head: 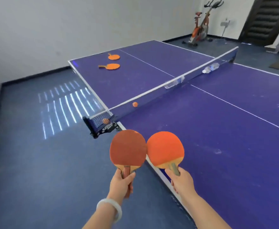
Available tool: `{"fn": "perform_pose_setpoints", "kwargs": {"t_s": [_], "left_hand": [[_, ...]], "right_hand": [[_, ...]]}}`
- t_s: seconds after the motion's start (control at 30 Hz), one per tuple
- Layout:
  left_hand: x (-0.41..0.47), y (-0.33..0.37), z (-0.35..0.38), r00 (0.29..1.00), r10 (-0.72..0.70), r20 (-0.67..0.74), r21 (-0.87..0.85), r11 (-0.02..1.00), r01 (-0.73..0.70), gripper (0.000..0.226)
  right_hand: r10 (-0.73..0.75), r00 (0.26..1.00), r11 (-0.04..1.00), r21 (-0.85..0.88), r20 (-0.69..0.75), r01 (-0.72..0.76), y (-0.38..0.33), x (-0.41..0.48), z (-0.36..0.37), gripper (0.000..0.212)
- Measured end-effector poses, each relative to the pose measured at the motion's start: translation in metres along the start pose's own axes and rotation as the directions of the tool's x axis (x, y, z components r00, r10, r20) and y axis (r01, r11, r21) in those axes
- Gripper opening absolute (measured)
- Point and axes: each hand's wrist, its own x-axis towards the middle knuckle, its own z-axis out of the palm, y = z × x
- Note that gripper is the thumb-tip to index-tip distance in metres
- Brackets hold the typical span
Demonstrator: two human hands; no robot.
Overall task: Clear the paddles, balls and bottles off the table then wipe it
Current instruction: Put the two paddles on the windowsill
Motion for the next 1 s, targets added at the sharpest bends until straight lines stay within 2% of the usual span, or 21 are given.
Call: {"fn": "perform_pose_setpoints", "kwargs": {"t_s": [0.1, 0.37, 0.67, 1.0], "left_hand": [[-0.005, -0.026, -0.098, 0.992, -0.039, -0.116, -0.030, 0.999, 0.036, 0.026], [-0.011, -0.085, -0.316, 0.924, -0.100, -0.368, -0.097, 0.993, 0.069, 0.027], [0.052, -0.086, -0.449, 0.816, -0.246, -0.524, -0.300, 0.949, 0.094, 0.027], [0.191, -0.007, -0.576, 0.721, -0.310, -0.619, -0.417, 0.908, 0.032, 0.028]], "right_hand": [[-0.013, 0.994, 0.998, -0.054, 0.105, 0.019, -0.015, -0.020, 0.094, 0.015], [-0.002, 0.936, 0.964, -0.249, 0.352, 0.095, -0.039, -0.065, 0.319, 0.010], [0.024, 0.874, 0.931, -0.329, 0.484, 0.157, -0.113, -0.037, 0.504, 0.012], [0.010, 0.767, 0.904, -0.334, 0.641, 0.267, -0.241, 0.087, 0.680, 0.011]]}}
